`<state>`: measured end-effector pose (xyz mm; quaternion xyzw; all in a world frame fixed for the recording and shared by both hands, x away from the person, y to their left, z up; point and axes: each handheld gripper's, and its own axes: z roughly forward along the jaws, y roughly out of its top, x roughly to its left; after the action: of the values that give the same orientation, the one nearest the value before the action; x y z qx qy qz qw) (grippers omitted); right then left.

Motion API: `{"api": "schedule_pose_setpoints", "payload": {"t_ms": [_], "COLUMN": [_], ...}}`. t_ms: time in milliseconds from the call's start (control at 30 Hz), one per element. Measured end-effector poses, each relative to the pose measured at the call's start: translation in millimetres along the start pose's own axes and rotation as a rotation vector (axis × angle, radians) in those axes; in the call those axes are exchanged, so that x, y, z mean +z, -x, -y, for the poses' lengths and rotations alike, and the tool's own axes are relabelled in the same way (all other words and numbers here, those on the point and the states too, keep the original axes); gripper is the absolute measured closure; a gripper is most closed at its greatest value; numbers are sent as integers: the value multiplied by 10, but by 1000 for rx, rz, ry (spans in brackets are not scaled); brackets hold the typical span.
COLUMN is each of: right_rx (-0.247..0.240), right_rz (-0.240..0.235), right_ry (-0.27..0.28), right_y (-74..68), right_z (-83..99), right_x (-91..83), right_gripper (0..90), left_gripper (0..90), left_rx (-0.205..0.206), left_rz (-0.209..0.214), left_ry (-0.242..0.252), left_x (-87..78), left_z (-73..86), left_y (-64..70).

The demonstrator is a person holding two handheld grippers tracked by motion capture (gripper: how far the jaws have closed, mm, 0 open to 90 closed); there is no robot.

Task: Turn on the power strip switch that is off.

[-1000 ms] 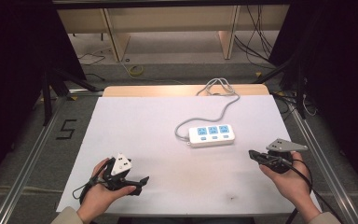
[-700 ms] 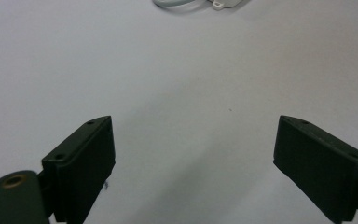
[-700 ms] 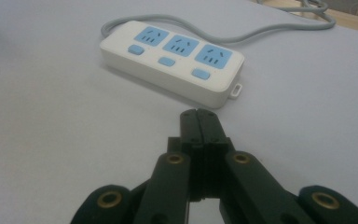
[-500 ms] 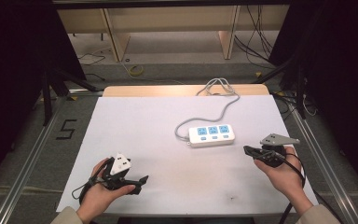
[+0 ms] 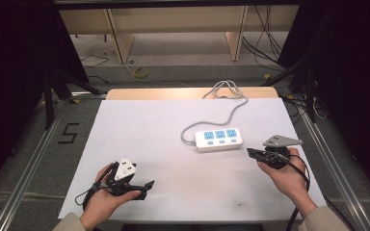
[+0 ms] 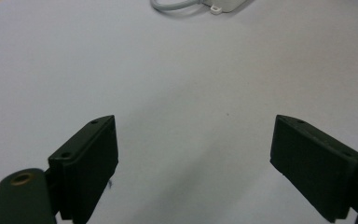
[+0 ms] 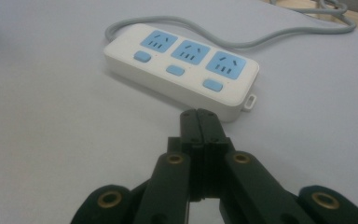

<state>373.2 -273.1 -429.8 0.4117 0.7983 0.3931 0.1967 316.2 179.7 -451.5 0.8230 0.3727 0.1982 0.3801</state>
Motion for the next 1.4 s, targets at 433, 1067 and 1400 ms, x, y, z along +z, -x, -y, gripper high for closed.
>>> {"api": "schedule_pose_setpoints", "payload": {"t_ms": [433, 1067, 1400], "right_rx": [-16, -29, -21], "right_rz": [-6, -21, -21], "right_ry": [-4, -23, -37], "right_y": [-13, -58, -52], "right_z": [-125, -297, -376], "right_x": [122, 293, 355], "right_gripper": [900, 900, 900], "left_gripper": [155, 158, 158], "left_rx": [3, 11, 3], "left_rz": [9, 11, 13], "left_ry": [-2, -7, -3], "left_x": [14, 21, 34], "left_z": [-3, -12, -13], "left_y": [13, 16, 13]}}
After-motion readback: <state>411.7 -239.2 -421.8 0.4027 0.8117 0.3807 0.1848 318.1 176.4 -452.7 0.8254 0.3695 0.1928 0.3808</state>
